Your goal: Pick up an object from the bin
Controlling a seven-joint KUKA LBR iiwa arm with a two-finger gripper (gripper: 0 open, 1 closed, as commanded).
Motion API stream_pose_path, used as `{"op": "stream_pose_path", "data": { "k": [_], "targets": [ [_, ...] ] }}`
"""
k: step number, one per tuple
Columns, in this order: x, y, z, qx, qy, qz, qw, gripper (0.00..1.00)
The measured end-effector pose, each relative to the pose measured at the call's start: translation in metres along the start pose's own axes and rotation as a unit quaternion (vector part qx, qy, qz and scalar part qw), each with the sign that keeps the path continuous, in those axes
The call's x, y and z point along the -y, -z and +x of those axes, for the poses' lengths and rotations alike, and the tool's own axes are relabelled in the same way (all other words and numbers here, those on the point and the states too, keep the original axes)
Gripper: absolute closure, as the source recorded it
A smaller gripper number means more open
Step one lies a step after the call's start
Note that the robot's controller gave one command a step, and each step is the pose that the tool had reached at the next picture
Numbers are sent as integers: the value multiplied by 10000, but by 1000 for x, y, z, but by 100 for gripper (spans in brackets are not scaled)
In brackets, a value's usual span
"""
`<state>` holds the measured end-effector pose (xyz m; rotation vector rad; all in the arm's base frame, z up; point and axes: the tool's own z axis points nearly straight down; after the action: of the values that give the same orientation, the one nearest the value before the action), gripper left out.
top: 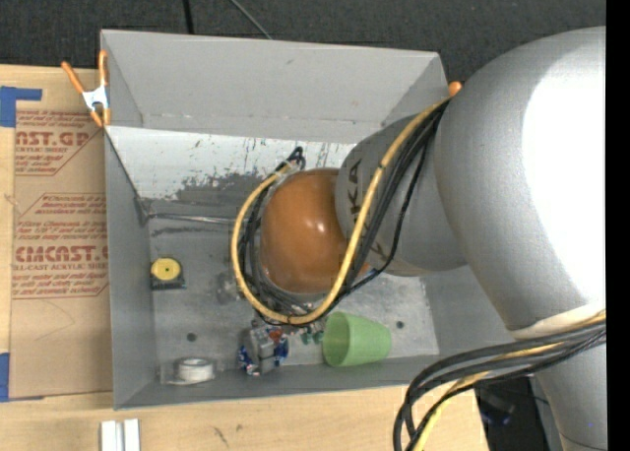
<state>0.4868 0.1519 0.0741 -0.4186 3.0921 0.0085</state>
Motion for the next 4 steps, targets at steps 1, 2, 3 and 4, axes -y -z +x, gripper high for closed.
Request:
{"op": "stream_pose_path", "data": {
  "k": [1,2,3,4],
  "targets": [
    [-2,-3,5,-98,13,-6,10000,100],
    [69,101,-1,-62,-167,29,9998,100],
    [66,97,0,-101,-141,10,9998,0],
    [74,-7,-1,-141,-565,9,9983,0]
  ]
}}
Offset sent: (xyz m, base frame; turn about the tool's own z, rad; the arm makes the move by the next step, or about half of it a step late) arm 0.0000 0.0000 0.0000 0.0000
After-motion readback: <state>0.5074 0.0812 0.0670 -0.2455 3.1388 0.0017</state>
